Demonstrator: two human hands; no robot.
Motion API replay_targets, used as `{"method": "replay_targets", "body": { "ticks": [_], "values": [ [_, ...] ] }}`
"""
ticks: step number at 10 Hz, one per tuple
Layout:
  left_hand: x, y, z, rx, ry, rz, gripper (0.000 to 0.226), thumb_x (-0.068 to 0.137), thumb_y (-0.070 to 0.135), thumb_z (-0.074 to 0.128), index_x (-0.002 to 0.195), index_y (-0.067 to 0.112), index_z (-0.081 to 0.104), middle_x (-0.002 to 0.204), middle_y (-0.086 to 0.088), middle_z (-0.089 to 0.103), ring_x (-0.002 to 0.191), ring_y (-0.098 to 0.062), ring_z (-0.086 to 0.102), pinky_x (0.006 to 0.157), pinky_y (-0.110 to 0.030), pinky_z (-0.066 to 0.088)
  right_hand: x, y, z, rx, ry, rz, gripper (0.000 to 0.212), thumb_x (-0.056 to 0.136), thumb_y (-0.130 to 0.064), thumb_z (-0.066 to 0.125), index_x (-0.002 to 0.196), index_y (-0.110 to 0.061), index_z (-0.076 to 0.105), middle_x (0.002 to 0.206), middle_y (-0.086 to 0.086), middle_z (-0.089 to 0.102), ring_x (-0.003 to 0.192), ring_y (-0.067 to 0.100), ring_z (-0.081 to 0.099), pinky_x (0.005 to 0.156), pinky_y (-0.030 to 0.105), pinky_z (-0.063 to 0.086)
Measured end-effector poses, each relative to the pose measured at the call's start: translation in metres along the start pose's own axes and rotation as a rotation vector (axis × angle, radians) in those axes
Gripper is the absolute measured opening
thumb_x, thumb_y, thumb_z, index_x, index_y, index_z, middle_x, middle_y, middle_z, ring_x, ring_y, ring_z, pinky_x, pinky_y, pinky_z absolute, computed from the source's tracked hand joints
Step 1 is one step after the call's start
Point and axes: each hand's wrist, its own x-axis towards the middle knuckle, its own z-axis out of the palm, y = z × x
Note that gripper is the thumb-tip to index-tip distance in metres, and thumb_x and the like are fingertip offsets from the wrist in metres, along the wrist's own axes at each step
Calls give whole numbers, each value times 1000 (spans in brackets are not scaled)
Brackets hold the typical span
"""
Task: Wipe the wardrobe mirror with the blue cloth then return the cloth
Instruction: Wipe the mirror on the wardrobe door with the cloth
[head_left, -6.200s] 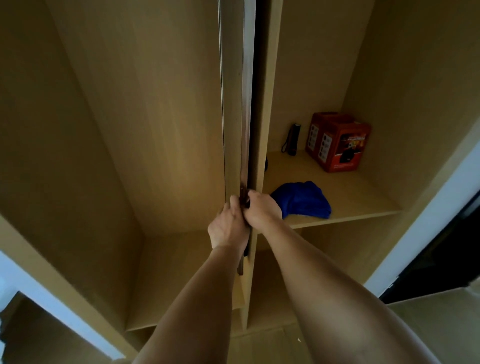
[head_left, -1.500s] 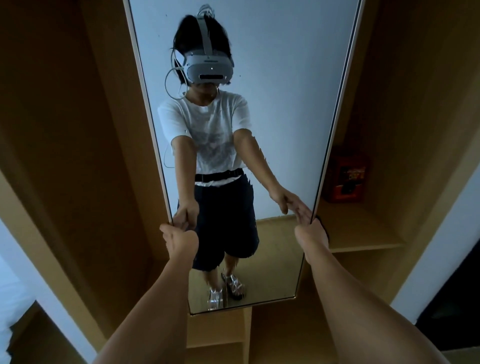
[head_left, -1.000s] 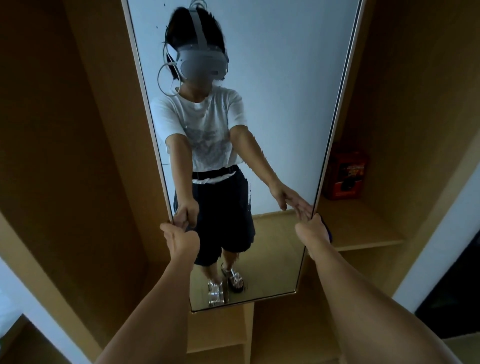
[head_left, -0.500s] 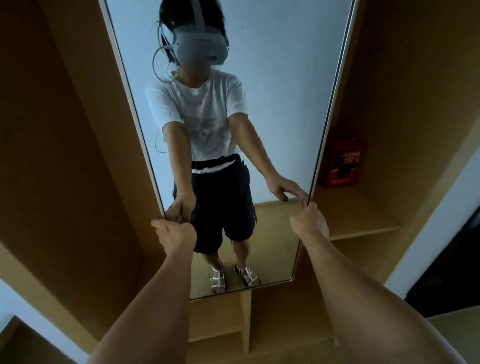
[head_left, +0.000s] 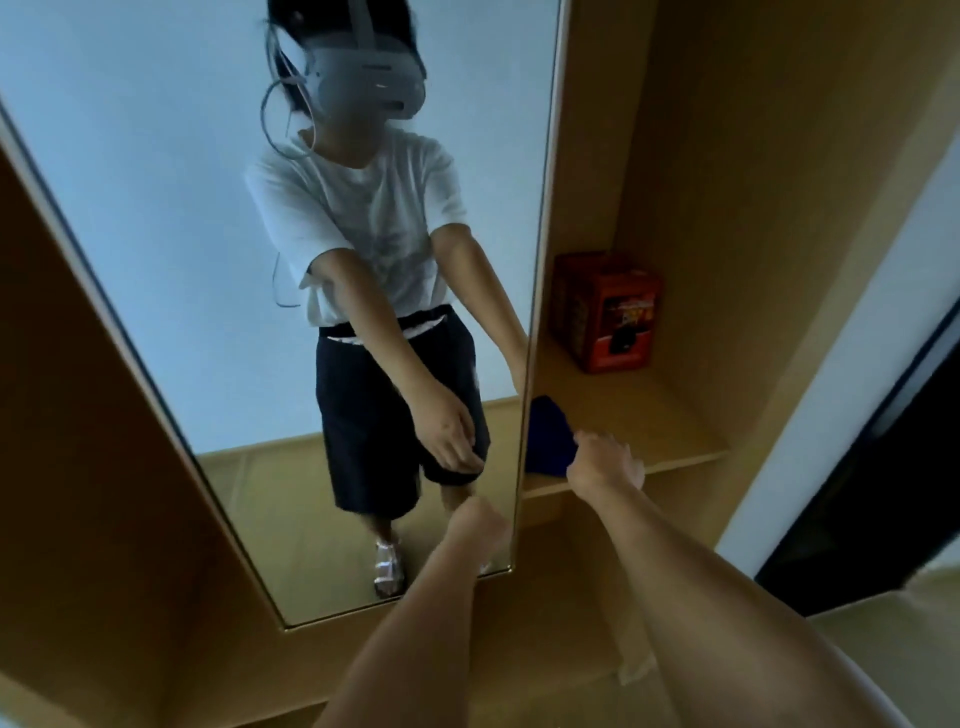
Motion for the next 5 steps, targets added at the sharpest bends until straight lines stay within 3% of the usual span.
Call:
{"method": "replay_targets", "body": {
  "ticks": [1, 2, 3, 5],
  "values": [
    [25, 53, 29, -279, 66, 57, 37, 98, 15, 40, 130, 1, 50, 132, -18, 53, 113, -27, 56, 66, -17, 39, 20, 19, 1, -74, -93, -18, 30, 96, -19, 47, 125, -21, 52, 129, 5, 52, 117, 26, 47, 92, 37, 43],
    [31, 93, 41, -251, 38, 129, 42, 96, 12, 40, 138, 9, 39, 133, -13, 48, 109, -27, 54, 79, -29, 44, 42, 32, 1, -78, -157, -32, 27, 96, -21, 47, 122, -18, 54, 126, 7, 53, 114, 26, 51, 86, 35, 48],
    [47, 114, 42, -299, 152, 101, 54, 94, 17, 44, 144, 16, 23, 142, -13, 32, 123, -32, 41, 96, -37, 39, 65, 36, 3, -50, -238, -55, 28, 96, -20, 47, 123, -16, 50, 124, 7, 56, 110, 25, 55, 75, 32, 46],
    [83, 120, 33, -334, 318, -135, 60, 101, 35, 27, 151, 27, -4, 159, -6, -3, 145, -31, 6, 114, -45, 21, 103, 31, 16, 100, -340, -90, 47, 97, -26, 51, 140, -17, 36, 135, 7, 51, 116, 26, 56, 82, 32, 47]
  ]
}}
